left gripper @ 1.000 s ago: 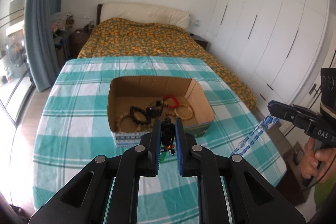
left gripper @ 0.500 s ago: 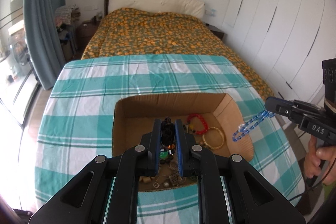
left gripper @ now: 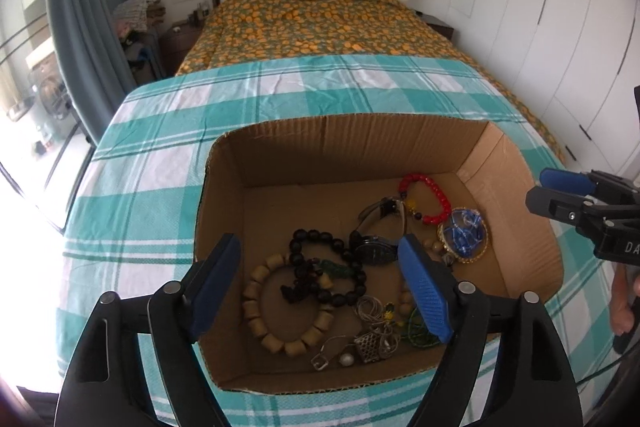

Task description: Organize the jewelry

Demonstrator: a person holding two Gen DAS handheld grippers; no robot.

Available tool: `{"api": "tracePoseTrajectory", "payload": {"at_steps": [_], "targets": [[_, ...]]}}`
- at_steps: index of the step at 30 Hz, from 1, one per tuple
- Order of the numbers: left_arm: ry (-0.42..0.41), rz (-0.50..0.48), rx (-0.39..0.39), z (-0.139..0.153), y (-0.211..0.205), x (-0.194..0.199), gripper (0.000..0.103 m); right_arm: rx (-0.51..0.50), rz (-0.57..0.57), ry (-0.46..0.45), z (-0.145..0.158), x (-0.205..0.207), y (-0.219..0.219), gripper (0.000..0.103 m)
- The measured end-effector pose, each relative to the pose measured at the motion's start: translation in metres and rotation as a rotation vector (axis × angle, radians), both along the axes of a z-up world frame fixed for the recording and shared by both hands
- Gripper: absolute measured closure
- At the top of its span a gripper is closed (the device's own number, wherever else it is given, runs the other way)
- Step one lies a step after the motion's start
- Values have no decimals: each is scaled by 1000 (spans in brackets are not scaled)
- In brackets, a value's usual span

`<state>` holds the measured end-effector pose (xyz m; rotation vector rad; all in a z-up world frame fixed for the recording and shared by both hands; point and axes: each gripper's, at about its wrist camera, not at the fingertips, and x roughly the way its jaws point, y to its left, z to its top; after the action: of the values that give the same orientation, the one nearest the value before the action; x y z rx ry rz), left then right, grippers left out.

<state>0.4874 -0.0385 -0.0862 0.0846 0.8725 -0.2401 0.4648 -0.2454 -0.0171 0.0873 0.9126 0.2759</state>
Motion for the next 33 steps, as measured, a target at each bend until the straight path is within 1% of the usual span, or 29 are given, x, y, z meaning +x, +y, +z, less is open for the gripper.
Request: {"api": "tracePoseTrajectory", "payload": {"at_steps": [1, 2, 3, 4, 5, 8, 11, 13, 17, 19, 22, 26, 29, 33], "targets": [[-13, 4, 7, 4, -1, -5, 12, -8, -3, -12, 4, -4, 0, 37], [-31, 10, 17, 9, -1, -11, 10, -16, -8, -22, 8, -8, 1, 35], [-54, 16, 28, 15, -3, -17, 6, -23, -16, -29, 12, -13, 2, 30], [-80, 22, 40, 21, -4, -25, 2, -27, -24, -36, 16, -17, 3, 27], [-107, 29, 54, 27, -5, -30, 2, -30, -27, -45, 20, -22, 4, 25], [-173, 58, 87, 45, -8, -50, 1, -55, -38, -78, 33, -40, 11, 24], [-208, 107, 91, 61, -8, -66, 1, -88, -52, -104, 43, -56, 18, 23], [-220, 144, 96, 68, -7, -76, 1, -83, -63, -118, 49, -66, 19, 23], [-280, 203, 161, 78, -10, -96, 1, -78, -93, -144, 58, -82, 20, 23], [-287, 214, 159, 82, -9, -103, 1, -92, -105, -151, 60, -87, 22, 21], [-283, 194, 126, 85, -7, -111, 1, -120, -122, -174, 63, -94, 26, 19], [-308, 202, 149, 85, -7, -117, 1, -91, -119, -177, 63, -100, 27, 19], [-297, 210, 163, 84, -6, -117, 1, -69, -126, -187, 64, -104, 26, 19], [-276, 216, 155, 82, -3, -115, 1, -63, -154, -211, 67, -107, 25, 19]]}}
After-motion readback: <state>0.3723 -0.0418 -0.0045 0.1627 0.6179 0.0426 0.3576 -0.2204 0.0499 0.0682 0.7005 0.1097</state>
